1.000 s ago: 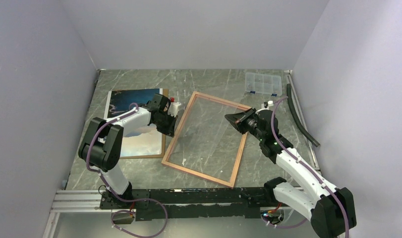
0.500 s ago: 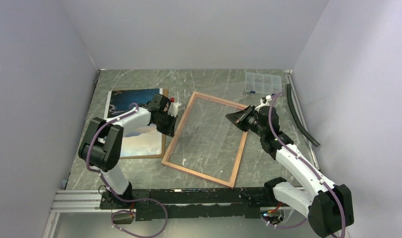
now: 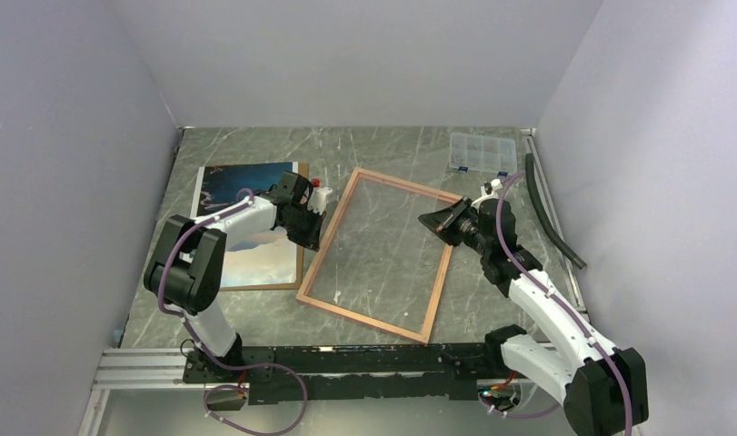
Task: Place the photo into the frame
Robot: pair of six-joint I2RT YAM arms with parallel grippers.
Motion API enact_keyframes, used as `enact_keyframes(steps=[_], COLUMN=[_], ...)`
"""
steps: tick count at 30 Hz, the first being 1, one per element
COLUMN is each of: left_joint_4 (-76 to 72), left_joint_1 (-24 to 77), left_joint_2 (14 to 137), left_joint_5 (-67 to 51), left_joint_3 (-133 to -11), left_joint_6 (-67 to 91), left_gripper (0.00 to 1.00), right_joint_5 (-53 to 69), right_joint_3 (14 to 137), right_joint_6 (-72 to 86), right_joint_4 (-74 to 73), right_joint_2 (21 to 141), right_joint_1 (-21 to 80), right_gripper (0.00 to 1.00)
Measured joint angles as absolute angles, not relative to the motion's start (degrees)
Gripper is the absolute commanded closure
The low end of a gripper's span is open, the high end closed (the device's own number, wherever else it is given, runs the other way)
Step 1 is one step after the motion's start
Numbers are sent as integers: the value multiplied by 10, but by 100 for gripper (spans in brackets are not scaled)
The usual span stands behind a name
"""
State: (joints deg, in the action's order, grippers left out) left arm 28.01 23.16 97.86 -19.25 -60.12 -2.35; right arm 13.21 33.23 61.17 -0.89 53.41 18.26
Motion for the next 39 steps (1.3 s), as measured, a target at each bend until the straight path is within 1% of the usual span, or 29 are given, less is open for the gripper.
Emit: enact_keyframes(steps=[14,23,29,39], left_joint_4=[283,283,283,288], left_joint_1=[232,232,232,230], left_joint_2=[977,977,977,976], left_joint_5=[-190,-190,-190,-185], left_joint_3=[-601,-601,-601,-601], left_joint_6=[-24,-24,-24,-24], left_gripper=[97,97,97,97], right_joint_5=[142,130,142,168], right_joint_3=[315,263,237,238], right_joint_6=[608,641,676,704], right_joint_4=[-9,-7,39,95], right_joint_2=[546,522,525,548], right_joint_1=[175,170,167,166], right_gripper=[100,100,100,100])
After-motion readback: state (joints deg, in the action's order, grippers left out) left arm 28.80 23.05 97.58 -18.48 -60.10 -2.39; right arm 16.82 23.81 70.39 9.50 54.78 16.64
